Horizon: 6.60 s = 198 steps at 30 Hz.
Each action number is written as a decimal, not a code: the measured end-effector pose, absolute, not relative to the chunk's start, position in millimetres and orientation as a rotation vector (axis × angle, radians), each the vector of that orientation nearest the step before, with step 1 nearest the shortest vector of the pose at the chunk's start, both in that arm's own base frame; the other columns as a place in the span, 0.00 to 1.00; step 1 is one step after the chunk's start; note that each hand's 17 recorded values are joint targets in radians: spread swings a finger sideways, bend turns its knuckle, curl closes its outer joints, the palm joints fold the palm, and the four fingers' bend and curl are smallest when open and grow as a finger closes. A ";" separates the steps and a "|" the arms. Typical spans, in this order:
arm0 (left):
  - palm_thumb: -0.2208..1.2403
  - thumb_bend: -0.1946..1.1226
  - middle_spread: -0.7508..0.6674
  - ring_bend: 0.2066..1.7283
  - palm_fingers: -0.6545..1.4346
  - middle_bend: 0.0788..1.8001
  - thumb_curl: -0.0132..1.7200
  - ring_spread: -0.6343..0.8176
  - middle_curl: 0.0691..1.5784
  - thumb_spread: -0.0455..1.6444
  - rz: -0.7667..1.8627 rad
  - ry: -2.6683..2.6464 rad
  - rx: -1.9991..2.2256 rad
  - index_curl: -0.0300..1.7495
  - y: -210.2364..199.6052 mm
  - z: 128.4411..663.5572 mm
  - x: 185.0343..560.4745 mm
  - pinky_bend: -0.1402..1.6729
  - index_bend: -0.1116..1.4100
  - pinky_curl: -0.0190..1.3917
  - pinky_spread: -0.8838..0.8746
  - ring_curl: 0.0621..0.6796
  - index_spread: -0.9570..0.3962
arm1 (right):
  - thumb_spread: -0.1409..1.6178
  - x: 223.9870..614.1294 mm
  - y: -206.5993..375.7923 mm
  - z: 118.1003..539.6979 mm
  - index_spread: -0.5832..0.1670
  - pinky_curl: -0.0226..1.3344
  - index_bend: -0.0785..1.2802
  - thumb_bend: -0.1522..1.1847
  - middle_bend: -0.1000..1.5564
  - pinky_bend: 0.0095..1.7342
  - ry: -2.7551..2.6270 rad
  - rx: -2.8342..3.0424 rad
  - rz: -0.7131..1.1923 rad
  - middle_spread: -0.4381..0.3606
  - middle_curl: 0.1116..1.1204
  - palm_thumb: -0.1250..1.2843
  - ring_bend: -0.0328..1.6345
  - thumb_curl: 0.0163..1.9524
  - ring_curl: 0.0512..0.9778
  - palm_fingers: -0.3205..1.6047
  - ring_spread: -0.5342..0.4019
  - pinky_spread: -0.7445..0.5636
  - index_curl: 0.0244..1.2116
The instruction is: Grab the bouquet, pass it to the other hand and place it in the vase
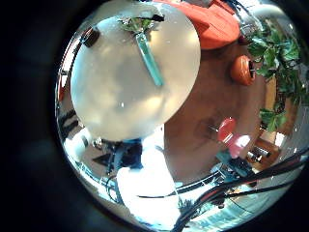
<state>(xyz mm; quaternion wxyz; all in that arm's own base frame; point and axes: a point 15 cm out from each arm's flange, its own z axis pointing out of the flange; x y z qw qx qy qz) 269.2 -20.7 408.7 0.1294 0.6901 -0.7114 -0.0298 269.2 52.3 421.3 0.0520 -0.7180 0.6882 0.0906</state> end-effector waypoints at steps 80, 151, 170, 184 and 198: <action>0.32 0.13 0.81 0.21 0.35 0.06 0.17 0.83 0.17 0.74 -0.319 -2.373 1.701 0.20 -24.6 375.9 308.1 0.24 0.18 0.25 0.81 0.25 0.73 | 0.71 335.0 -34.4 189.7 0.59 0.10 0.20 0.10 0.37 0.60 2.671 -1.924 0.582 0.59 0.35 0.37 0.60 0.17 0.30 0.38 0.53 0.71 0.28; 0.33 0.13 0.74 0.23 0.42 0.07 0.17 0.77 0.19 0.73 0.134 -2.106 1.716 0.21 -40.0 434.4 332.3 0.23 0.19 0.25 0.77 0.24 0.74 | 0.56 418.4 -110.9 452.0 0.45 0.35 0.90 0.16 0.90 0.87 1.976 -1.388 0.053 0.41 0.64 0.89 0.93 0.50 0.64 0.76 0.40 0.47 0.77; 0.33 0.14 0.74 0.23 0.42 0.07 0.17 0.77 0.19 0.74 0.117 -2.098 1.676 0.22 -55.0 425.6 336.8 0.22 0.19 0.26 0.77 0.22 0.74 | 0.56 401.9 -120.0 435.2 0.47 0.45 0.92 0.13 0.92 0.83 1.999 -1.412 0.118 0.42 0.62 0.87 0.93 0.58 0.64 0.75 0.40 0.46 0.76; 0.33 0.13 0.75 0.23 0.41 0.07 0.17 0.77 0.19 0.74 0.133 -2.122 1.615 0.22 -60.5 419.6 336.5 0.22 0.19 0.26 0.77 0.22 0.74 | 0.61 365.9 -133.1 363.3 0.38 0.45 0.49 0.07 0.77 0.75 2.244 -1.674 0.295 0.38 0.52 0.57 0.83 0.43 0.57 0.38 0.35 0.33 0.65; 0.33 0.14 0.75 0.23 0.41 0.07 0.17 0.78 0.19 0.74 0.107 -2.126 1.551 0.22 -58.6 401.3 339.6 0.22 0.19 0.27 0.77 0.21 0.74 | 0.66 370.1 -127.9 301.5 0.42 0.31 0.36 0.09 0.55 0.56 2.408 -1.719 0.467 0.51 0.37 0.52 0.66 0.29 0.37 0.24 0.55 0.79 0.44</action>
